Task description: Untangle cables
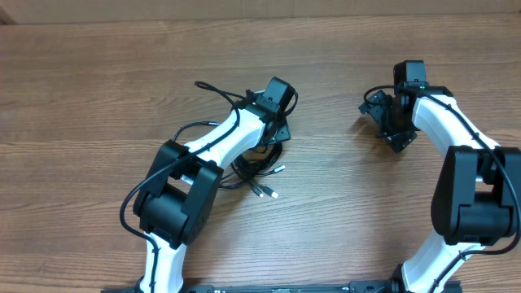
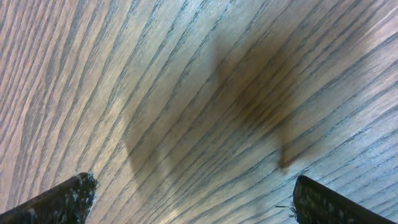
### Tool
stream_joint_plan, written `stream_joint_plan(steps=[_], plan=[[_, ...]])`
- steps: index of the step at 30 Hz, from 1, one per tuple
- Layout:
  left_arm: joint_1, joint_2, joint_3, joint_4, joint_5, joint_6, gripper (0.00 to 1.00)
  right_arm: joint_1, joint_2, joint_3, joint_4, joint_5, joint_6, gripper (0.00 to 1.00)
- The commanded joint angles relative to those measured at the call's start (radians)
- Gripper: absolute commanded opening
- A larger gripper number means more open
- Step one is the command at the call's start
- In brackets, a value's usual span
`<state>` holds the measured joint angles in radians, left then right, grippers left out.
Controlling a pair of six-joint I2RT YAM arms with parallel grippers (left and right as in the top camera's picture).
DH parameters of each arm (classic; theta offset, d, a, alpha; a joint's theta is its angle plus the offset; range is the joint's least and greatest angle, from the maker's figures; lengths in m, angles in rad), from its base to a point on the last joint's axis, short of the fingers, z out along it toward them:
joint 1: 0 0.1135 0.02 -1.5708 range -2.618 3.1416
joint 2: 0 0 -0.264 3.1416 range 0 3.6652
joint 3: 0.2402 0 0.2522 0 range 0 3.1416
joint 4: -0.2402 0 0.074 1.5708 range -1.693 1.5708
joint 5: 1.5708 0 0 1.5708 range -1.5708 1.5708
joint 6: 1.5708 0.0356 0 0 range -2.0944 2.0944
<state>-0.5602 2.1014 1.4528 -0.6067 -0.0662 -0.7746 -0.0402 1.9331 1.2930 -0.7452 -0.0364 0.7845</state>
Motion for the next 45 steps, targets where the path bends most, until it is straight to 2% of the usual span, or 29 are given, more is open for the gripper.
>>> stream_joint_plan(steps=[1, 2, 4, 5, 7, 9, 14, 17, 21, 23, 24, 25, 27, 29, 31, 35, 38, 39, 41, 45], plan=[[-0.007, 0.006, 0.011, -0.027, 0.045, 0.010, 0.45, -0.003, 0.003, 0.017, 0.004, 0.013, -0.005, 1.00], [-0.012, 0.006, 0.011, -0.032, 0.045, 0.012, 0.40, -0.003, 0.003, 0.017, 0.004, 0.013, -0.005, 1.00], [-0.026, 0.008, 0.011, -0.049, 0.042, 0.012, 0.21, -0.003, 0.003, 0.017, 0.004, 0.013, -0.005, 1.00], [-0.034, 0.008, 0.011, -0.056, 0.040, 0.013, 0.17, -0.003, 0.003, 0.017, 0.004, 0.013, -0.005, 1.00], [-0.054, 0.008, 0.011, -0.071, 0.040, 0.023, 0.16, -0.003, 0.003, 0.017, 0.004, 0.013, -0.005, 1.00], [-0.072, 0.008, 0.011, -0.076, 0.041, 0.063, 0.18, -0.003, 0.003, 0.017, 0.004, 0.013, -0.005, 1.00], [-0.099, 0.008, 0.024, -0.137, 0.059, 0.312, 0.23, -0.003, 0.003, 0.017, 0.004, 0.013, -0.005, 1.00], [-0.094, 0.008, 0.057, -0.249, 0.052, 0.389, 0.24, -0.003, 0.003, 0.017, 0.004, 0.013, -0.005, 1.00], [-0.066, 0.008, 0.157, -0.476, 0.007, 0.451, 0.24, -0.003, 0.003, 0.017, 0.004, 0.013, -0.005, 1.00], [-0.053, 0.008, 0.211, -0.562, -0.001, 0.473, 0.35, -0.003, 0.003, 0.017, 0.004, 0.013, -0.005, 1.00], [-0.046, 0.008, 0.233, -0.594, 0.000, 0.473, 0.49, -0.003, 0.003, 0.017, 0.004, 0.013, -0.005, 1.00], [-0.040, 0.008, 0.259, -0.623, 0.001, 0.473, 0.56, -0.003, 0.003, 0.017, 0.004, 0.013, -0.005, 1.00], [-0.032, 0.008, 0.288, -0.643, 0.018, 0.471, 0.58, -0.003, 0.003, 0.017, 0.004, 0.013, -0.005, 1.00], [-0.029, 0.008, 0.296, -0.630, 0.035, 0.434, 0.53, -0.003, 0.003, 0.017, 0.004, 0.013, -0.005, 1.00], [-0.029, 0.008, 0.291, -0.598, 0.035, 0.336, 0.53, -0.003, 0.003, 0.017, 0.004, 0.013, -0.005, 1.00], [-0.043, 0.008, 0.264, -0.538, 0.039, 0.080, 0.60, -0.003, 0.003, 0.017, 0.004, 0.013, -0.005, 1.00], [-0.056, 0.008, 0.246, -0.494, 0.010, -0.034, 0.66, -0.003, 0.003, 0.017, 0.004, 0.013, -0.005, 1.00], [-0.061, 0.008, 0.238, -0.474, -0.007, -0.056, 0.65, -0.003, 0.003, 0.017, 0.004, 0.013, -0.005, 1.00], [-0.067, 0.008, 0.213, -0.423, -0.056, -0.090, 0.56, -0.003, 0.003, 0.017, 0.004, 0.013, -0.005, 1.00], [-0.069, 0.009, 0.130, -0.331, -0.063, -0.222, 0.52, -0.003, 0.003, 0.017, 0.004, 0.013, -0.005, 1.00]])
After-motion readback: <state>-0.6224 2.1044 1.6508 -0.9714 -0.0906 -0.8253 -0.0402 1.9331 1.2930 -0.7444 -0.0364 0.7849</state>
